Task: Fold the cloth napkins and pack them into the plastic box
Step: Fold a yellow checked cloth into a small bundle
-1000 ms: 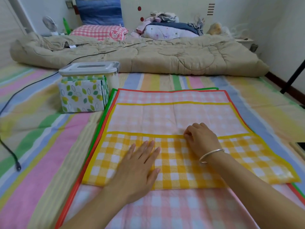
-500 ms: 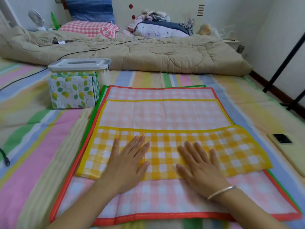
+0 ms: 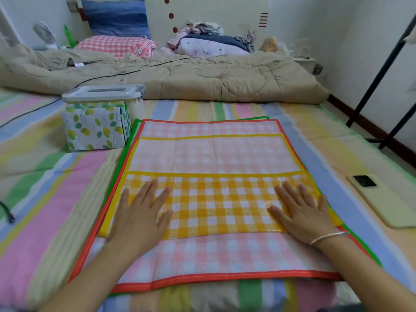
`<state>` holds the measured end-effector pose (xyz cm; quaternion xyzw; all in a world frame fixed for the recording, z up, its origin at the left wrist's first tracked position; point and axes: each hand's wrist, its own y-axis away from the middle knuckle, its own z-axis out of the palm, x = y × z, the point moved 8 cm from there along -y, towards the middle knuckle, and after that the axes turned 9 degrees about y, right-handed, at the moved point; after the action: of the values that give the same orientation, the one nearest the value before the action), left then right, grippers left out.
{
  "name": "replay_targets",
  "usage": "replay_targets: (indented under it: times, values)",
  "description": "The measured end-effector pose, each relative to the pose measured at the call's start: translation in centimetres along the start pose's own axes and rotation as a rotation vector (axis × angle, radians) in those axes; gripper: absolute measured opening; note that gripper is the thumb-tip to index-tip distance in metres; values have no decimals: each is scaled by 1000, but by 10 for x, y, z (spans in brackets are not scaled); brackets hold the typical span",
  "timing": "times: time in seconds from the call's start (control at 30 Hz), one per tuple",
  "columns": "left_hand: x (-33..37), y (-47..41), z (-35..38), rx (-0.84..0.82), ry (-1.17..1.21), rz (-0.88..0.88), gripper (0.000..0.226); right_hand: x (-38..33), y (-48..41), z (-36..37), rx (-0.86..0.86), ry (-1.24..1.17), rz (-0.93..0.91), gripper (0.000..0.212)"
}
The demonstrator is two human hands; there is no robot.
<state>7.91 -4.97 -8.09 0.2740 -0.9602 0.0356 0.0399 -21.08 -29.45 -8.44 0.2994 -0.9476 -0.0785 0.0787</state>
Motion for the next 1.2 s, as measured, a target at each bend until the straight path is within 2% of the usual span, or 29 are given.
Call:
replay_targets:
  times: [0.2,0.3,0.37,0.4,0.53,0.77,0.9,1.0,1.07,1.13,1.2]
  values:
    - [-6,-2,11,-45,18,33,89,-1,8,-17,30,103,51,72]
    - [-6,-3,12,-63,19,71,90,-3,-3,-46,165,108,64,53]
    - [-6,-2,12,-82,31,77,89,-7,-16,-56,282,90,65,53]
    - [-6,-2,10,-84,40,73,89,-10,-24,-54,284,91,49,55]
    - [-3,1,6,-79,34,57,89,-14,-44,-23,95,70,26,57]
    - [-4,6,6,-94,54,16,90,-11,-47,-18,127,22,43,56]
    - [-4,3,4,-186,68,3,95,-11,-48,-18,133,23,42,56]
    - [7,-8,-19,-254,-22,-35,74,-12,-48,-18,119,26,40,56]
    - [42,-24,-43,-140,-61,52,62,-12,-49,-17,105,29,33,56]
    - [88,-39,-51,-24,63,224,55,-11,-50,-17,93,27,33,56]
    - [126,-47,-38,-41,137,397,65,-13,-48,-18,92,15,31,56]
